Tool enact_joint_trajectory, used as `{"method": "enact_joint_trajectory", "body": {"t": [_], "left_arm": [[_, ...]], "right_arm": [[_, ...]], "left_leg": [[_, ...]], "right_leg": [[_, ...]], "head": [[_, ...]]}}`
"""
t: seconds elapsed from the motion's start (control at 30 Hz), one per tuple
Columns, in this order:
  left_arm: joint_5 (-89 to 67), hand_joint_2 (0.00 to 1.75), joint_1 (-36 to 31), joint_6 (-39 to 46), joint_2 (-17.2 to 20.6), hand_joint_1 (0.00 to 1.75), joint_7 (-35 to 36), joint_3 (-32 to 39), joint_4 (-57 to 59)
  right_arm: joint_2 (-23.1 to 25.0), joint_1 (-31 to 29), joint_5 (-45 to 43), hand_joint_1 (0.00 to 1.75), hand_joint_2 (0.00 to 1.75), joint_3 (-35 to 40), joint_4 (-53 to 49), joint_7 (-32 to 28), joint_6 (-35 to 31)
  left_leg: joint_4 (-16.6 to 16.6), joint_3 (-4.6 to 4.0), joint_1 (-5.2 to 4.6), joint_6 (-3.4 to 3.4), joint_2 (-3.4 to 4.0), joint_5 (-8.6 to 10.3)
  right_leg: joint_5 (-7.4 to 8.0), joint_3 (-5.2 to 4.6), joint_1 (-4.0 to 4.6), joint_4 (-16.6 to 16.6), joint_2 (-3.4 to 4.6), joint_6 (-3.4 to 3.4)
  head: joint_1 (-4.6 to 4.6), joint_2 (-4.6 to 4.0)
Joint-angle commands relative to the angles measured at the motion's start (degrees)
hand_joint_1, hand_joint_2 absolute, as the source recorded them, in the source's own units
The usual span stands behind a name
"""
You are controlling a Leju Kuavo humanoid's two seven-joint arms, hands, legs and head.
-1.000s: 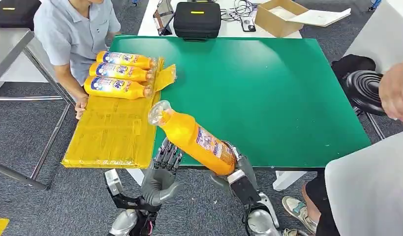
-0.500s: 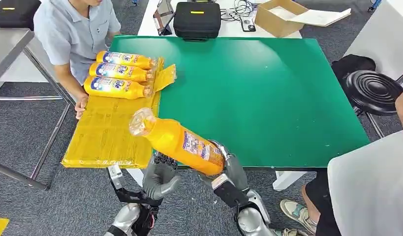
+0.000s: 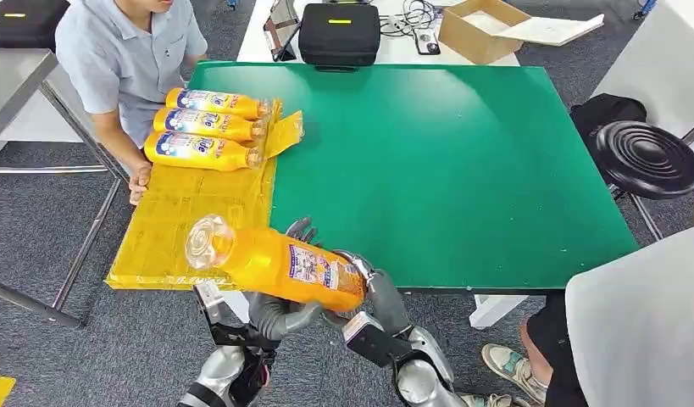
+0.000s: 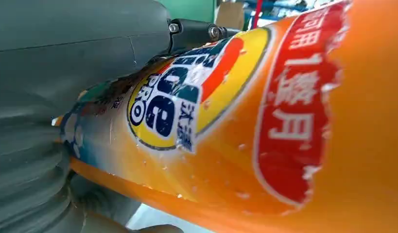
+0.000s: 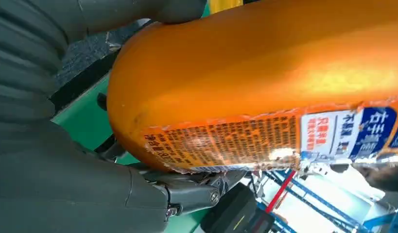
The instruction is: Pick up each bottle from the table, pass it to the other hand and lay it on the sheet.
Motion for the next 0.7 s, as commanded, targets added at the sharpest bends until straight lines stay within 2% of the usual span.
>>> {"method": "enact_joint_trajectory", "body": {"t": [0.03, 0.1, 0.23, 0.27, 0.3, 0.33, 0.37, 0.53, 0.57, 0.63, 0.7], "left_arm": [[-3.31, 1.75, -2.80, 3.53, 0.49, 0.00, -1.69, -3.06, 0.96], [-2.12, 1.75, -2.89, 2.74, 0.36, 0.00, -1.43, -2.60, 0.96], [2.29, 1.75, -2.61, -1.22, -0.05, 0.00, -0.94, -1.52, 0.79], [2.84, 1.75, -2.51, -1.70, -0.08, 0.33, -0.84, -1.35, 0.63], [4.95, 1.75, -2.30, -3.54, -0.20, 1.47, -0.04, -0.88, 0.50], [5.94, 1.75, -2.22, -4.38, -0.20, 1.47, 0.36, -0.69, 0.43], [6.90, 1.75, -2.02, -4.92, -0.22, 1.66, 0.82, -0.21, 0.23], [6.90, 1.75, -2.02, -4.92, -0.22, 1.66, 0.82, -0.21, 0.23], [7.31, 1.75, -2.02, -5.24, -0.21, 1.75, 1.05, -0.03, 0.29], [8.70, 1.75, -2.03, -6.26, -0.29, 1.75, 2.01, 0.38, 0.50], [10.02, 1.75, -2.02, -7.46, -0.14, 1.75, 2.74, 0.62, 0.45]], "right_arm": [[0.42, -3.58, 0.05, 1.71, 1.75, 7.72, 8.84, 0.67, 2.55], [0.56, -3.81, -0.17, 1.73, 1.75, 8.26, 9.65, 0.73, 2.88], [0.54, -3.99, -1.63, 1.64, 1.75, 8.84, 10.06, 0.64, 4.75], [0.52, -4.00, -1.71, 1.66, 1.75, 8.93, 10.18, 0.71, 4.91], [0.49, -3.99, -1.86, 1.62, 1.75, 9.10, 10.46, 0.83, 5.19], [0.51, -3.97, -1.91, 1.62, 1.75, 9.12, 10.60, 0.87, 5.20], [0.49, -3.99, -1.90, 1.62, 1.75, 9.21, 10.91, 0.81, 5.28], [0.49, -3.99, -1.90, 1.62, 1.75, 9.21, 10.91, 0.81, 5.28], [0.47, -4.00, -1.90, 1.59, 1.75, 9.18, 11.00, 0.81, 5.31], [0.46, -3.88, -2.04, 1.55, 1.75, 8.93, 11.16, 0.85, 5.26], [0.49, -3.79, -2.17, 1.41, 1.75, 8.43, 11.53, 0.86, 4.93]], "left_leg": [[-0.02, 0.18, 0.04, -0.04, 0.03, -0.07], [-0.03, 0.23, 0.05, -0.05, 0.02, -0.09], [-0.03, 0.35, 0.07, -0.07, 0.00, -0.13], [-0.02, 0.24, 0.06, -0.05, -0.01, -0.09], [-0.01, 0.31, 0.06, -0.07, 0.00, -0.13], [-0.04, 0.31, 0.05, -0.06, -0.02, -0.12], [-0.02, 0.26, 0.07, -0.06, -0.03, -0.11], [-0.02, 0.13, 0.03, -0.03, -0.05, -0.04], [-0.01, 0.27, 0.07, -0.05, -0.06, -0.12], [-0.03, 0.32, 0.06, -0.06, -0.09, -0.12], [-0.04, 0.17, 0.03, -0.04, -0.07, -0.05]], "right_leg": [[-0.06, 0.19, 0.05, -0.04, 0.01, -0.08], [-0.08, 0.24, 0.06, -0.04, 0.00, -0.09], [-0.13, 0.35, 0.08, -0.04, -0.02, -0.13], [-0.09, 0.26, 0.07, -0.04, -0.03, -0.10], [-0.13, 0.33, 0.08, -0.03, -0.03, -0.12], [-0.13, 0.33, 0.07, -0.04, -0.04, -0.12], [-0.11, 0.29, 0.08, -0.05, -0.05, -0.10], [-0.06, 0.13, 0.03, -0.04, -0.06, -0.06], [-0.13, 0.30, 0.08, -0.04, -0.09, -0.10], [-0.15, 0.35, 0.07, -0.05, -0.13, -0.11], [-0.08, 0.18, 0.04, -0.05, -0.09, -0.07]], "head": [[0.00, 0.00], [0.00, 0.00], [0.00, 0.00], [0.00, 0.00], [0.00, 0.00], [0.00, 0.00], [0.00, 0.00], [0.00, 0.00], [0.00, 0.00], [0.00, 0.00], [0.00, 0.00]]}}
